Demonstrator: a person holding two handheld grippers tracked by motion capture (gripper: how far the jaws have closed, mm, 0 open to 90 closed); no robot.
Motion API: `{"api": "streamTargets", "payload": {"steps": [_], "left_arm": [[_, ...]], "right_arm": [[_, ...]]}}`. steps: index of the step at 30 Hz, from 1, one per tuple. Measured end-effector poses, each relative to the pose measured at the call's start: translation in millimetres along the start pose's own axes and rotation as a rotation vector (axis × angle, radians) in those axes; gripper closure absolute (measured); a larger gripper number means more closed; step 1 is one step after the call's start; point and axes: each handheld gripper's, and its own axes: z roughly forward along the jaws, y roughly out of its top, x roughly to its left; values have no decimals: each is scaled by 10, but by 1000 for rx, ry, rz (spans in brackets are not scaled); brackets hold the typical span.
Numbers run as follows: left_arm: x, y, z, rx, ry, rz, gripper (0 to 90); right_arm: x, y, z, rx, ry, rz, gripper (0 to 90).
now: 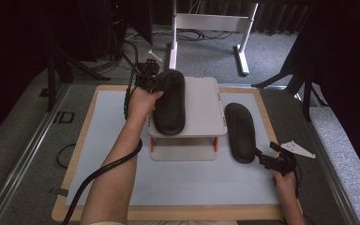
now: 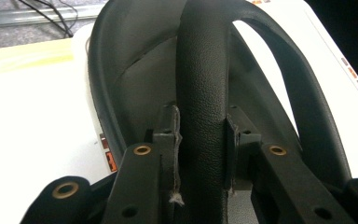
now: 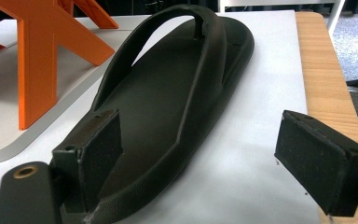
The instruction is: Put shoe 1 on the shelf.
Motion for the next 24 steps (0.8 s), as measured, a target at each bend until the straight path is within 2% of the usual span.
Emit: {"api": "streamTargets", "payload": {"steps": [3,6,8,11,13,15,17,18,20,24], "left_arm": [[24,-10,-27,-3,-61,12,641],[40,-31,-65,-15,-80,35,596],[51,-50,-96,-22,-80,48,596],[74,-67,-165,-48,-103,44,596],[64,-60,-217,-55,-98,59,595],[63,-51,-278,-66,-123,61,583],[54,-49,-336,-76,-117,76,583],[66,-55,-368,-82,-124,78,583],[93,-77,-416,-93,-110,85,582],[190,-154,-490,-119,-130,77,583]], "right_arm": [[-1,1,2,1,1,1,139],[1,1,1,1,1,-1,138],[-1,0,0,0,1,1,139],[1,1,2,1,1,-1,139],[4,2,4,4,0,-2,139],[2,2,3,4,1,-1,139],[-1,2,3,4,3,2,139],[-1,2,3,4,3,3,139],[-1,1,2,2,3,1,139],[-1,2,3,4,4,2,139]]}}
